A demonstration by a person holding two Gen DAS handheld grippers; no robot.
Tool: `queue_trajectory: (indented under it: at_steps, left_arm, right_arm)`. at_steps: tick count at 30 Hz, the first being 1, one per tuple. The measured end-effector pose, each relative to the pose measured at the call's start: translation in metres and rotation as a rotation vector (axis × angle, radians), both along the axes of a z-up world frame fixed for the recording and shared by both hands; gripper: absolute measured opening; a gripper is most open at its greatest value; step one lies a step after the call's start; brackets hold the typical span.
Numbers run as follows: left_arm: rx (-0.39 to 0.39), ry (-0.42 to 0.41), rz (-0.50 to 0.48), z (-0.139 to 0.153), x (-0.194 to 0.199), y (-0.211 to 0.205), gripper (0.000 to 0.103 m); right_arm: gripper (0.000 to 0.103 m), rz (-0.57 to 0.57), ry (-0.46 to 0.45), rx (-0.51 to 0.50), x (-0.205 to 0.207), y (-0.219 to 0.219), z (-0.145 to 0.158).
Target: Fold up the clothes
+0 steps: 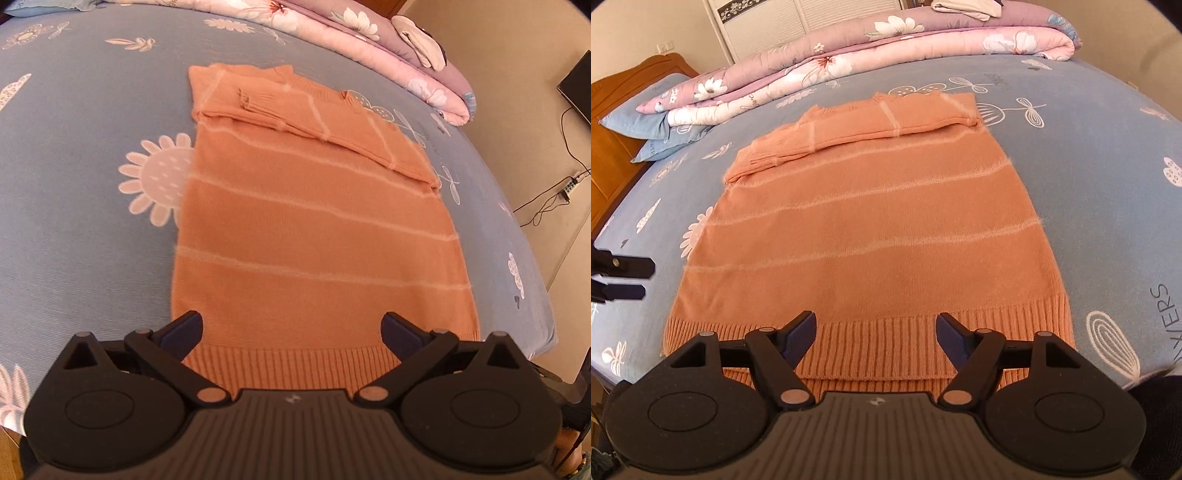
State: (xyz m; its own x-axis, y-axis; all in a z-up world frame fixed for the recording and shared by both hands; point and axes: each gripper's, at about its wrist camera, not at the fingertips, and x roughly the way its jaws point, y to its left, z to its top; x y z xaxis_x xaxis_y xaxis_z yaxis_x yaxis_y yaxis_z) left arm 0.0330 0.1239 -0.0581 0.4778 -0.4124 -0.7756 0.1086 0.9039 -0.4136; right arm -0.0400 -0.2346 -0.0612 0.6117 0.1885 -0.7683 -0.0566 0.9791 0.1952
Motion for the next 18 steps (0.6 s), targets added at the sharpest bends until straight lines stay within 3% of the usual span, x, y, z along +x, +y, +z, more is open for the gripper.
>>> queue_trajectory:
  at_steps: [2,7,13,18]
  left_arm:
    - [0.014,-0.001,0.011,0.000,-0.005,0.006,0.102]
    - [0.047,0.023,-0.012,-0.017,-0.013,-0.006,0.102]
    - [-0.044,0.039,-0.117,-0.038,-0.013,-0.039,0.102]
    - [-0.070,0.062,-0.115,-0.049,-0.009,-0.047,0.102]
  right_arm:
    - [0.076,0.067,0.000,-0.053,0.001,0.018,0.000]
    - [0.076,0.199,0.016,-0.077,0.011,0.063,0.001]
    - [0.076,0.158,0.072,-0.081,0.025,0.077,0.000]
    - [0.076,0.149,0.060,-0.132,0.020,0.065,-0.004]
